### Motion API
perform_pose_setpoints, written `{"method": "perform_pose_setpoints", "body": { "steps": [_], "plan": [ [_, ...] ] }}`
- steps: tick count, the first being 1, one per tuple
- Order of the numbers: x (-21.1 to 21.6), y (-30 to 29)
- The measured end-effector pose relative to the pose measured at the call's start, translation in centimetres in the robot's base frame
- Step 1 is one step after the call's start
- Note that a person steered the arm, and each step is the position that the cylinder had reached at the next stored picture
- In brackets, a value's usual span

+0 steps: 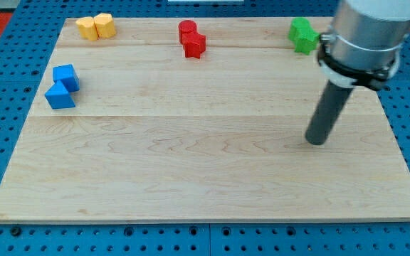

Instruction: Move yellow hexagon along with yellow heart left and down a bit

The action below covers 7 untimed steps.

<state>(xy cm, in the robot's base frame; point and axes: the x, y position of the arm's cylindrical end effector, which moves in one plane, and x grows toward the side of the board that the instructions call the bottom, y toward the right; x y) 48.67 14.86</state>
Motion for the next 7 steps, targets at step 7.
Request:
{"method": "perform_pose_setpoints", "body": {
  "steps": [7],
  "plan": [
    [-23.9,-26.5]
  ]
}}
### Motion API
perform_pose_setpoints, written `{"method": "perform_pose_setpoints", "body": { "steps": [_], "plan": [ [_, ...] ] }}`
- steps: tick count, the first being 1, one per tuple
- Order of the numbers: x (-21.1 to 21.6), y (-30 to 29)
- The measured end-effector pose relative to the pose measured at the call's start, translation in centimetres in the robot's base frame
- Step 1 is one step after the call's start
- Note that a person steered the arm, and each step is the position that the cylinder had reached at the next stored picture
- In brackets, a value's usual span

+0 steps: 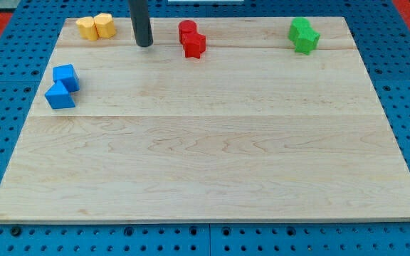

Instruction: Move yellow hexagon along with yellow heart left and down a bit

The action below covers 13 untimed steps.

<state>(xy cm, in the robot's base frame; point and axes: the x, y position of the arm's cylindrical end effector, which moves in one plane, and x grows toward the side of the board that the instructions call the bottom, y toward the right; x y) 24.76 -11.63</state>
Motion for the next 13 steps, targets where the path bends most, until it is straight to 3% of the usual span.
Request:
{"method": "perform_pose_setpoints", "body": {
  "steps": [2,6,11,13],
  "plan": [
    [-5.6,-0.9],
    [-5.6,-5.1],
    [-5.6,-16.3],
    [-2.7,-16.5]
  ]
}}
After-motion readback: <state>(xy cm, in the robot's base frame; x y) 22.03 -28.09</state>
